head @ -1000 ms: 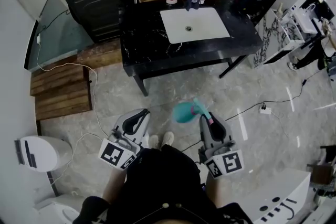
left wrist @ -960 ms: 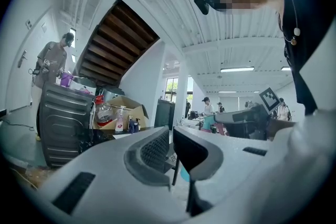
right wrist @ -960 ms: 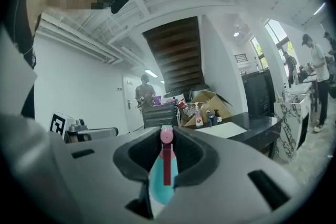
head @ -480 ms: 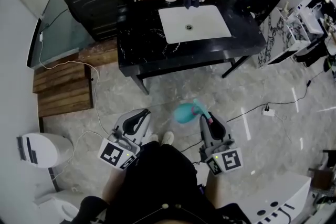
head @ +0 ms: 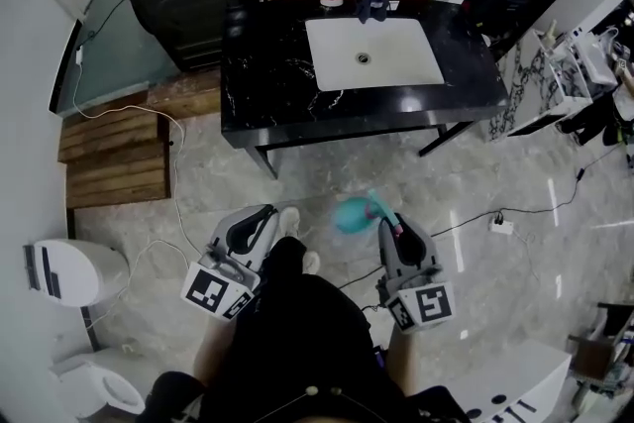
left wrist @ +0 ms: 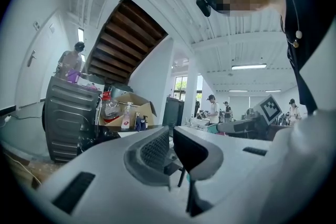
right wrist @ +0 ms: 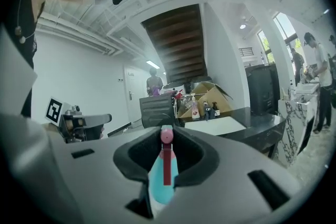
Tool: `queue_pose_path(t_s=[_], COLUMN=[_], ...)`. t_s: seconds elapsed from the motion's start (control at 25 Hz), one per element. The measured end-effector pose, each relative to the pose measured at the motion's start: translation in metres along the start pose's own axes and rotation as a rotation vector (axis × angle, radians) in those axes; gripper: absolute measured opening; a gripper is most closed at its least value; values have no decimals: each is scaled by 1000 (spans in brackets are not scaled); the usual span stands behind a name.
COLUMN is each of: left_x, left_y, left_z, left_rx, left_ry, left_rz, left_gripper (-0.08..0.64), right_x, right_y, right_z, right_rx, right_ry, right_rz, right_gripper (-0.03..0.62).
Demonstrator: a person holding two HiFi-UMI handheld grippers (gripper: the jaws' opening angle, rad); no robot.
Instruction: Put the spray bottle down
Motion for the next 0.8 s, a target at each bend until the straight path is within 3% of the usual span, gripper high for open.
queue_pose_path(t_s=[0.44,0.8], left_x=[69,143], left_y=[12,36], left_z=[-57,-135], left_rx=[-3,-8], left_ry=[-26,-41], left_rz=[24,-3], left_gripper=[28,28], right_x=[60,177], right_y=[14,36], right_z=[44,73], right_rx=[-58,-66], right_ry=[-55,-41], right_rz=[-17,-52], right_gripper=[71,71])
Point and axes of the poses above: the fingertips, and each gripper's own axes: x forward along the fingers, z to its right, y out of its top, the point moved 4 cm from there along -x, backward along the fingers, and after that the axes turned 5 degrees about -x, right-handed, at the moved point
